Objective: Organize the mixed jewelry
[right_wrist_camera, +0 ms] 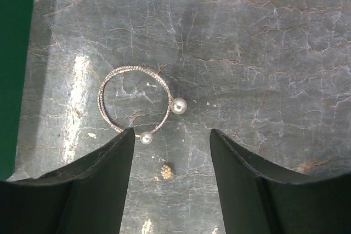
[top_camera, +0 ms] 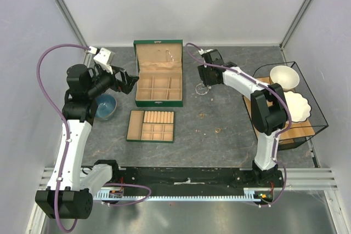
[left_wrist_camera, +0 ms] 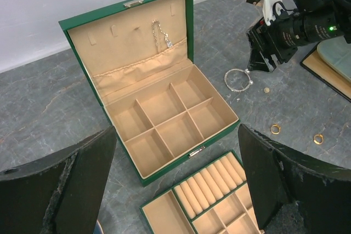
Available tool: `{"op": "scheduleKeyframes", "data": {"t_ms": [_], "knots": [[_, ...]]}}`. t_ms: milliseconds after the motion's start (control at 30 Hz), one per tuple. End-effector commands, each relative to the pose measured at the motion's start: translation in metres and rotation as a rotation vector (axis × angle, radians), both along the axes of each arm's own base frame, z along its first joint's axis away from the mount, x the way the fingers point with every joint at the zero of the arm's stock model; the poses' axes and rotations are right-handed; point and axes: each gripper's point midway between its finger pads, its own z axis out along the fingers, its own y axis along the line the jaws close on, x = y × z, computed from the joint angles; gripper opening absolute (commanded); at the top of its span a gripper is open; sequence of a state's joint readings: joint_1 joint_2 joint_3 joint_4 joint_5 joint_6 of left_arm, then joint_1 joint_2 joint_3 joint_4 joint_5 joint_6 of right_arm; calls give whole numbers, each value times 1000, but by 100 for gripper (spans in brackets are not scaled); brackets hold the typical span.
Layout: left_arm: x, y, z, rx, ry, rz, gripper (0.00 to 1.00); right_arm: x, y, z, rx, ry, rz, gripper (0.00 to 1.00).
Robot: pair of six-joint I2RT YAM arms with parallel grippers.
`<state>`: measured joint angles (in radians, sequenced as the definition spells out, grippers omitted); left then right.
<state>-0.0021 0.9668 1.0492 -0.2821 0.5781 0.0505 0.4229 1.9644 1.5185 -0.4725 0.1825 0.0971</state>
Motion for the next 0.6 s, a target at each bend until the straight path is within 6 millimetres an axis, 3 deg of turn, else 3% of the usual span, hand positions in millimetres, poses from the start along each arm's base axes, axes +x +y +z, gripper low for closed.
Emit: {"op": "scheduleKeyframes", "data": {"t_ms": [0, 567], "knots": [[-2, -2, 8, 16, -49, -23, 99, 6, -1, -6, -1, 7, -39, 65], [-2, -2, -2, 20, -35, -25, 99, 7, -11, -40, 36, 95, -91, 57]]}}
